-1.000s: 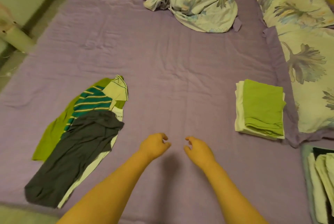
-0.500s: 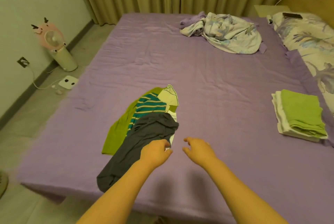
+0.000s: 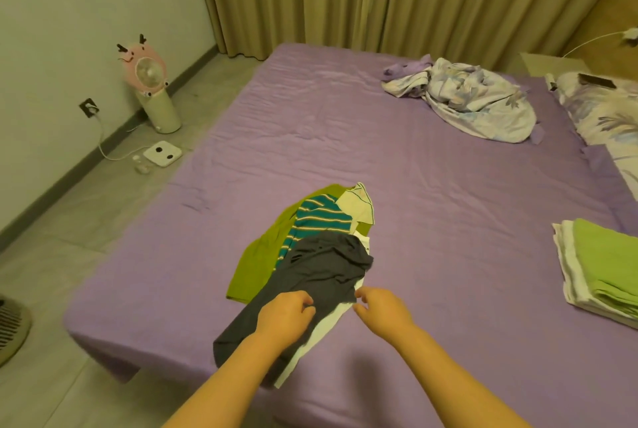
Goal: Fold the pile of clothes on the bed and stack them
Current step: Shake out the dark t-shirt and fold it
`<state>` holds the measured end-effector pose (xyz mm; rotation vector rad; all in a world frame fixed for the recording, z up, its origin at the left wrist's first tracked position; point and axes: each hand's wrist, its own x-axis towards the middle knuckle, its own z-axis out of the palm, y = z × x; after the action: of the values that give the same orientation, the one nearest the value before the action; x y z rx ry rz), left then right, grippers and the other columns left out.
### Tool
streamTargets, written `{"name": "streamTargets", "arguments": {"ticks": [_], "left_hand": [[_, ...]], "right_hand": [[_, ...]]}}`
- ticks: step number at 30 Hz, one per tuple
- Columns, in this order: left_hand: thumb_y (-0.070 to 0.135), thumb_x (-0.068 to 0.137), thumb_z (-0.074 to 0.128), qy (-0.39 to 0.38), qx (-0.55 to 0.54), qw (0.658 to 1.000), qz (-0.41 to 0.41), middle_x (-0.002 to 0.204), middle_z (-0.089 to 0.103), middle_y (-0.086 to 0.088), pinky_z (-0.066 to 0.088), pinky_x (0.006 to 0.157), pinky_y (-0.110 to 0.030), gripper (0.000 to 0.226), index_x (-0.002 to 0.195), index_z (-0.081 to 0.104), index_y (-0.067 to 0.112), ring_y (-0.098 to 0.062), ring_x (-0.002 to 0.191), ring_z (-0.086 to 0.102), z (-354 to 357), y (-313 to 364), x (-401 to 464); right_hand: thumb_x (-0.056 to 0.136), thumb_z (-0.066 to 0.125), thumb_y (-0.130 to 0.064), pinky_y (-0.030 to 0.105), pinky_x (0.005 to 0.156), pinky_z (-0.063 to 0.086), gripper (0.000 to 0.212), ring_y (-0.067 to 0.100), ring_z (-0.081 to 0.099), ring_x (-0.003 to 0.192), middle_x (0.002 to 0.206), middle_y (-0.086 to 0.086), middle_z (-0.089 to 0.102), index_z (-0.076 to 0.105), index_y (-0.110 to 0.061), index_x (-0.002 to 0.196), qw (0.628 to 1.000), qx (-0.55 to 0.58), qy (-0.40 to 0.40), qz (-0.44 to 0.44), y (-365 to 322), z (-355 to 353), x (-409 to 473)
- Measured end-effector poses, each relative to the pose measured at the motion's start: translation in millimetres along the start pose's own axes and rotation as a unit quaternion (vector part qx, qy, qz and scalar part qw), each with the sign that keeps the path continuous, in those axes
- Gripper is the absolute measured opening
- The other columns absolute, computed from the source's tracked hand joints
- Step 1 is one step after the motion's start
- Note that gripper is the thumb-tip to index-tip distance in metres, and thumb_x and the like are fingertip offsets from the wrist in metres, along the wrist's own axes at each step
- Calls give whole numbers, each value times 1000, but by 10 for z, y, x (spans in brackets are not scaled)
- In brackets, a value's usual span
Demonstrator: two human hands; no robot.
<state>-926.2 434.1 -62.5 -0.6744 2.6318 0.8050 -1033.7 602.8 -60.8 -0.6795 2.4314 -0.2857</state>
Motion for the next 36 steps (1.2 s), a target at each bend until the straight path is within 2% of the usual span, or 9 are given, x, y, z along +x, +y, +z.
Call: {"name": "streamTargets", "arguments": {"ticks": [8,13,20,23,27,29,32,34,36], "left_hand": [[37,96,47,-22,16,998,-49,117,66,6,51,86,-30,29,119,61,26,-14,106,60,-23,-162,613],[36,97,46,-39,13,998,-55,111,67,4,51,82,-29,26,113,63,24,-14,99,61,1,-114,1176],[28,97,45,-43,-7,998,-49,111,65,-2,48,85,-32,26,106,68,17,-20,102,60,266,-9,1935],[25,98,46,-18,-17,998,-53,117,63,-3,46,91,-33,27,114,66,18,-20,108,57,429,-46,2282],[28,98,49,5,-61,994,-95,128,59,-3,43,97,-32,36,132,54,16,-19,118,54,666,-148,2696],[30,95,56,17,-124,980,-153,121,62,-6,45,94,-32,43,134,49,13,-21,113,57,768,-179,2862],[27,89,65,3,-179,964,-197,104,66,-9,45,85,-30,42,126,53,8,-22,101,61,845,-201,2997],[24,89,66,-10,-182,966,-185,102,68,-10,45,83,-29,30,114,62,8,-23,98,62,800,-194,2980],[22,89,65,7,-221,962,-159,94,68,-6,45,80,-29,17,101,68,11,-23,95,62,639,-164,2896]], "right_hand": [[98,43,-30,34,90,49,34,26,59,108,122,7,62,56,-14,124,998,8,-64,18,287,-18,696],[98,42,-36,34,91,48,37,24,58,110,123,7,61,54,-16,128,995,30,-86,44,479,-77,1208],[98,44,-38,32,87,48,35,23,58,108,120,6,61,52,-17,125,990,51,-102,79,595,136,1775],[98,43,-40,32,83,47,34,24,58,107,118,6,61,54,-17,120,988,55,-107,100,552,365,2016],[98,42,-43,32,86,47,38,22,56,110,121,5,59,50,-17,123,979,94,-69,167,497,714,2244],[99,41,-38,31,90,45,36,21,55,113,126,4,56,47,-17,128,974,117,-43,187,475,848,2332],[102,36,-30,30,94,44,30,22,55,110,124,6,57,52,-16,123,966,153,-20,208,457,885,2366],[102,36,-30,30,95,45,30,22,57,106,119,8,60,56,-13,117,955,188,19,227,456,819,2260],[101,39,-30,31,88,48,30,21,58,96,110,9,63,61,-12,109,943,233,88,220,454,692,2060]]}}
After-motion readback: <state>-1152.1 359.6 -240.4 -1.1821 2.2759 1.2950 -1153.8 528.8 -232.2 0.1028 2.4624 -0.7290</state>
